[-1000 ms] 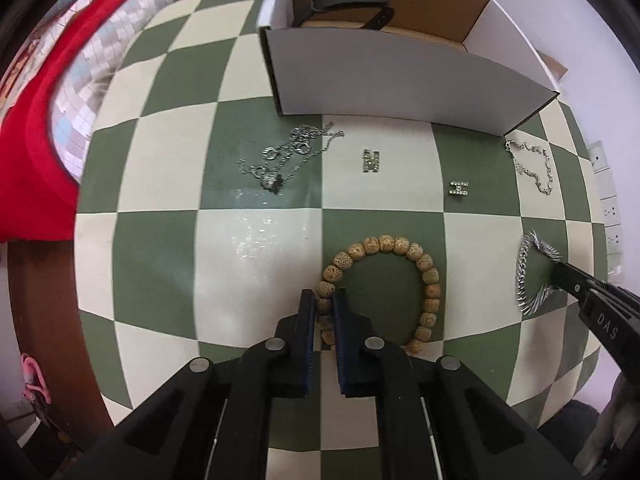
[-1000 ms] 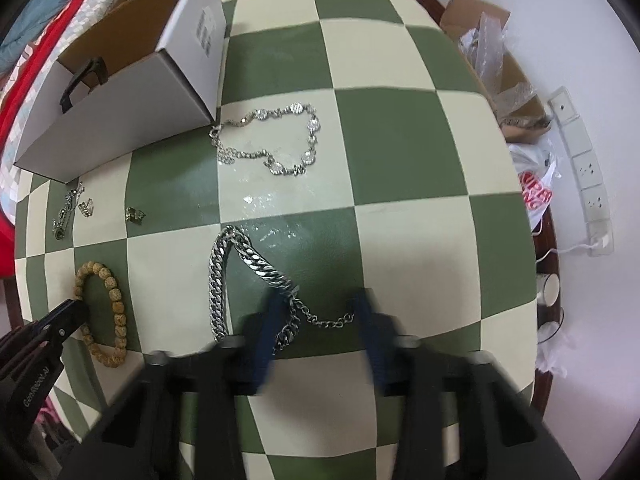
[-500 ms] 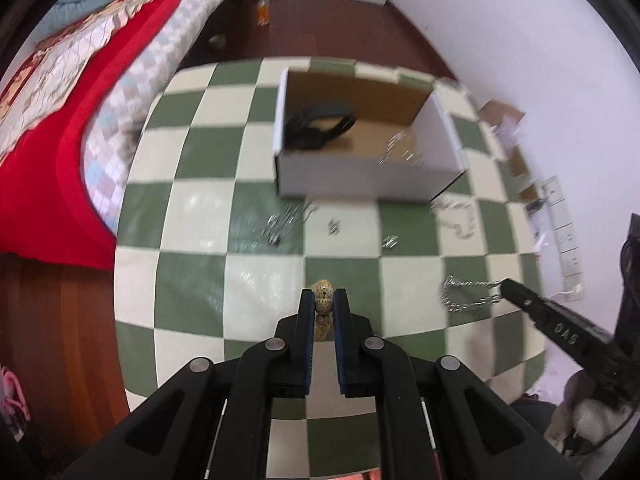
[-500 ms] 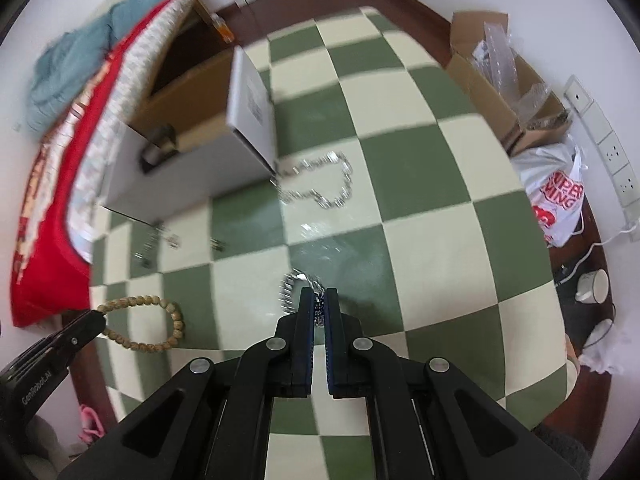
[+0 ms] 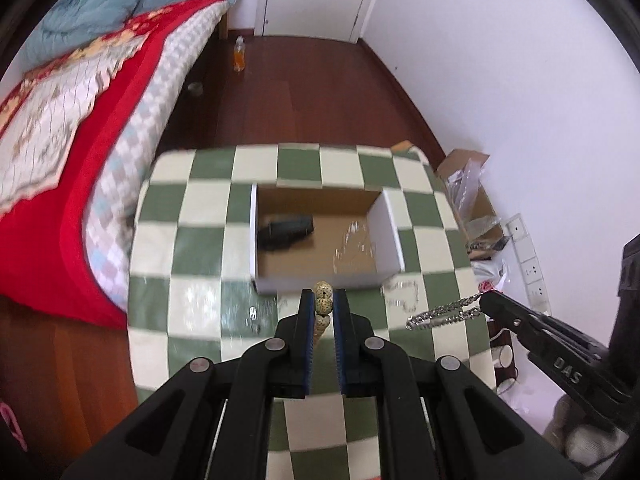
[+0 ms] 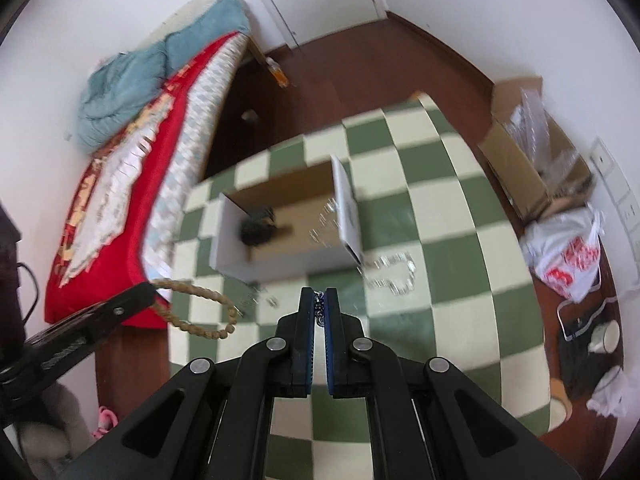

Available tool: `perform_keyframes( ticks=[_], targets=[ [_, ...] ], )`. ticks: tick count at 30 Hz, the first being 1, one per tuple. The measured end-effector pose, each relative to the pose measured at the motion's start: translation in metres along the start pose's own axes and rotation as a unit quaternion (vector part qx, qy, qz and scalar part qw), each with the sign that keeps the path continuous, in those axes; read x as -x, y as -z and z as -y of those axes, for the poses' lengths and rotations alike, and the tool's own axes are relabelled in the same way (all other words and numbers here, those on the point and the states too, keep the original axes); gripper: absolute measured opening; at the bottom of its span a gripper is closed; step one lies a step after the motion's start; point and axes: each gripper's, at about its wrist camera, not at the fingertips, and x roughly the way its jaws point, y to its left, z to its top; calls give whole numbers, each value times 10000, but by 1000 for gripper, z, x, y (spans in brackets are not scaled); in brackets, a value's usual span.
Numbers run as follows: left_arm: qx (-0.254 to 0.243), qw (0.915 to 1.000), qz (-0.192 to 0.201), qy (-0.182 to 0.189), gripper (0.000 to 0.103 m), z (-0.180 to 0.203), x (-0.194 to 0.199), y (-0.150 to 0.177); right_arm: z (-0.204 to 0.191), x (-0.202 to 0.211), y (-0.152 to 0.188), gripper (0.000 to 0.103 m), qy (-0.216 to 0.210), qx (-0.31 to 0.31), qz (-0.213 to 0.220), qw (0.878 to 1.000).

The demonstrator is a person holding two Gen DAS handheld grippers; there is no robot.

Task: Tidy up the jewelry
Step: 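Carry both bracelets into the white box and open both tools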

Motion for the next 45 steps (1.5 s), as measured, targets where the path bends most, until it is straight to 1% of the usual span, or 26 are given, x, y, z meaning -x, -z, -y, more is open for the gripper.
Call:
perform_keyframes(
  ticks=[4, 6, 8, 9, 12, 13, 15, 18, 22, 24, 25, 27, 28, 29, 30, 31, 32, 33, 35, 37, 39, 42, 45],
  targets=[
    [-79, 9999, 83, -103, 6, 1, -7, -30, -19, 5, -32, 4, -107, 181, 131, 9997],
    [-43, 9998, 46, -184, 6, -4, -16, -41, -27, 0, -49, 4, -130, 270, 114, 9995],
    [65, 9996, -93, -275, 6, -12, -32, -52, -33, -10, -65, 4, -146, 302, 55, 9994],
    [97, 9993, -150, -330, 6, -15, -40, -55, -35, -17, -75, 4, -163, 297, -5, 9994],
    [308, 9975, -500, -385, 6, -27, -72, -62, -39, -41, -98, 4, -141, 288, -196, 9993],
    [371, 9965, -622, -418, 6, -30, -84, -64, -41, -54, -106, 4, -133, 280, -336, 9990],
    [495, 9943, -864, -389, 6, -35, -103, -66, -43, -76, -116, 4, -140, 278, -560, 9979],
    [712, 9900, -1160, -364, 6, -41, -126, -68, -47, -109, -125, 4, -20, 365, -861, 9956],
    [932, 9856, -1367, -335, 7, -47, -141, -70, -50, -149, -133, 4, 176, 406, -1267, 9910],
    [1011, 9840, -1416, -372, 7, -49, -143, -70, -47, -159, -138, 5, 176, 357, -1331, 9903],
    [1065, 9839, -1393, -358, 11, -50, -142, -71, -46, -164, -139, 5, 142, 344, -1410, 9893],
    [1129, 9833, -1349, -461, 20, -51, -139, -72, -41, -170, -144, 6, 77, 226, -1540, 9878],
    [1129, 9834, -1326, -507, 38, -52, -137, -73, -39, -171, -146, 12, 96, 199, -1534, 9879],
    [1150, 9835, -1278, -569, 67, -52, -134, -73, -36, -170, -148, 23, 108, 166, -1536, 9879],
    [1177, 9833, -1248, -608, 81, -53, -133, -75, -34, -169, -149, 51, 167, 149, -1538, 9878],
    [1195, 9835, -1177, -675, 94, -55, -128, -76, -32, -166, -149, 68, 163, 126, -1511, 9883],
    [1202, 9839, -1123, -703, 95, -55, -124, -76, -31, -163, -150, 69, 168, 103, -1489, 9887],
    [1189, 9839, -1087, -770, 95, -56, -120, -77, -30, -158, -149, 69, 329, 149, -1450, 9888],
    [1063, 9840, -1042, -984, 101, -55, -114, -77, -30, -147, -147, 71, 518, 311, -1356, 9889],
    [839, 9841, -869, -1305, 101, -52, -106, -76, -32, -137, -141, 94, 963, 526, -1266, 9859],
    [665, 9832, -731, -1537, 102, -52, -98, -72, -35, -129, -128, 96, 1345, 763, -1217, 9804],
    [568, 9813, -560, -1753, 103, -55, -88, -60, -35, -127, -106, 96, 1598, 933, -1314, 9739],
    [516, 9800, -389, -1881, 103, -57, -81, -44, -32, -127, -84, 100, 1781, 1011, -1350, 9695]
  ],
)
